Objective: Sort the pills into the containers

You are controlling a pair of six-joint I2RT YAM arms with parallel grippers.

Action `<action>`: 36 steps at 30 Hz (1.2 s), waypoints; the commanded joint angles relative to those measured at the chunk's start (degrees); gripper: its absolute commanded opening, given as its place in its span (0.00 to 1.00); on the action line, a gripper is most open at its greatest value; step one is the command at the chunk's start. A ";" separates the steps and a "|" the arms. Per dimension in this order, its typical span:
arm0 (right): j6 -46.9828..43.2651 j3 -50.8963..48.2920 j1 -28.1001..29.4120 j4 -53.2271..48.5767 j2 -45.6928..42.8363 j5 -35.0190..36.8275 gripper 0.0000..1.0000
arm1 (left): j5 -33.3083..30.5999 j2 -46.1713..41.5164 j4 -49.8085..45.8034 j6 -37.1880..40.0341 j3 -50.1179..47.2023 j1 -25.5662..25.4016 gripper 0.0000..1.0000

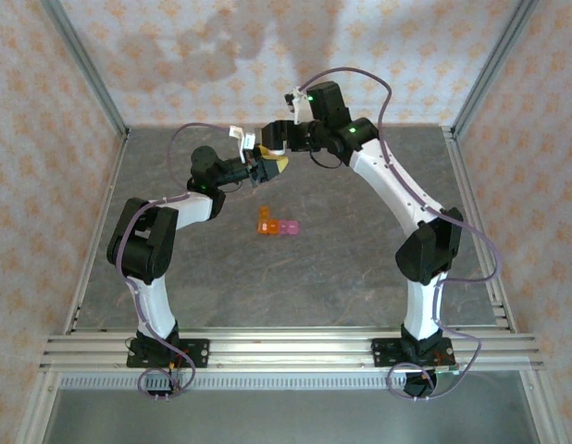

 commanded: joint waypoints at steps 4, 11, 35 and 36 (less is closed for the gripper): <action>-0.27 2.63 0.04 -0.20 0.35 -0.27 0.63 | -0.32 -0.49 1.35 0.61 1.33 -0.40 0.00; 0.17 3.59 0.05 -0.05 0.58 0.32 0.59 | -0.26 -0.36 1.35 0.61 1.42 -0.42 0.00; 7.56 -9.24 -1.25 11.76 -7.76 14.19 0.30 | -7.03 -4.98 -0.06 5.61 -4.33 -0.32 1.00; 8.02 -10.19 -1.62 12.13 -8.33 15.35 0.30 | -7.37 -5.54 0.10 5.65 -4.83 -0.25 1.00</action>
